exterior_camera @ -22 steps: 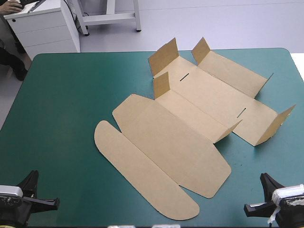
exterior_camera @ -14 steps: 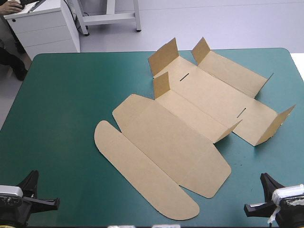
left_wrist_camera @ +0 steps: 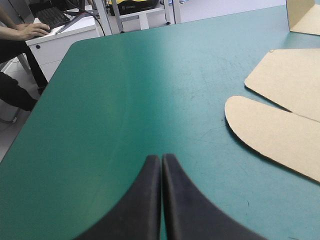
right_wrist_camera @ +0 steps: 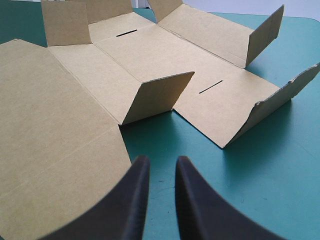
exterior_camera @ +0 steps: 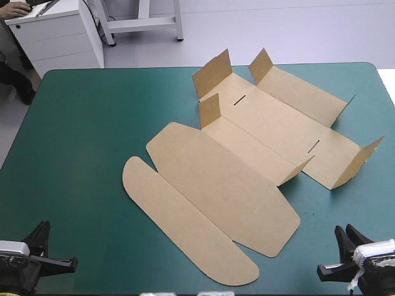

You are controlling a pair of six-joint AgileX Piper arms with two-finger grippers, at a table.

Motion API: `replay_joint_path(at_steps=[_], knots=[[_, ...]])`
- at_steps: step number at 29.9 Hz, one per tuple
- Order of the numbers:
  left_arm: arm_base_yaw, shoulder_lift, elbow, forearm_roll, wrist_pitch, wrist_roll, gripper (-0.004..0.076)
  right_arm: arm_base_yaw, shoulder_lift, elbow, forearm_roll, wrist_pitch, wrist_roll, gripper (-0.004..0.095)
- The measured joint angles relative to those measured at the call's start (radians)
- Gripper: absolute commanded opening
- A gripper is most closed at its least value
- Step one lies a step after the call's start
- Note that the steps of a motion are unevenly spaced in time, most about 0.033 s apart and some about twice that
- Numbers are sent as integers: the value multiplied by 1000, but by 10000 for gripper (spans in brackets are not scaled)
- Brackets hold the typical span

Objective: Fold the box

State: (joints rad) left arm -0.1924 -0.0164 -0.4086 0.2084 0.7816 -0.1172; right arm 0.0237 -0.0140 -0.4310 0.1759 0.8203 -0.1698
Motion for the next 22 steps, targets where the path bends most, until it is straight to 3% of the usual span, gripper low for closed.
replay_joint_path(at_steps=[3,6,15,22], knots=[[0,0,0,0,0,0,-10,0,0,0,0,0,0,581],[0,0,0,0,0,0,-10,0,0,0,0,0,0,648],[0,0,0,0,0,0,-10,0,0,0,-1,0,5,653],[0,0,0,0,0,0,-10,0,25,-56,-4,-55,188,653]])
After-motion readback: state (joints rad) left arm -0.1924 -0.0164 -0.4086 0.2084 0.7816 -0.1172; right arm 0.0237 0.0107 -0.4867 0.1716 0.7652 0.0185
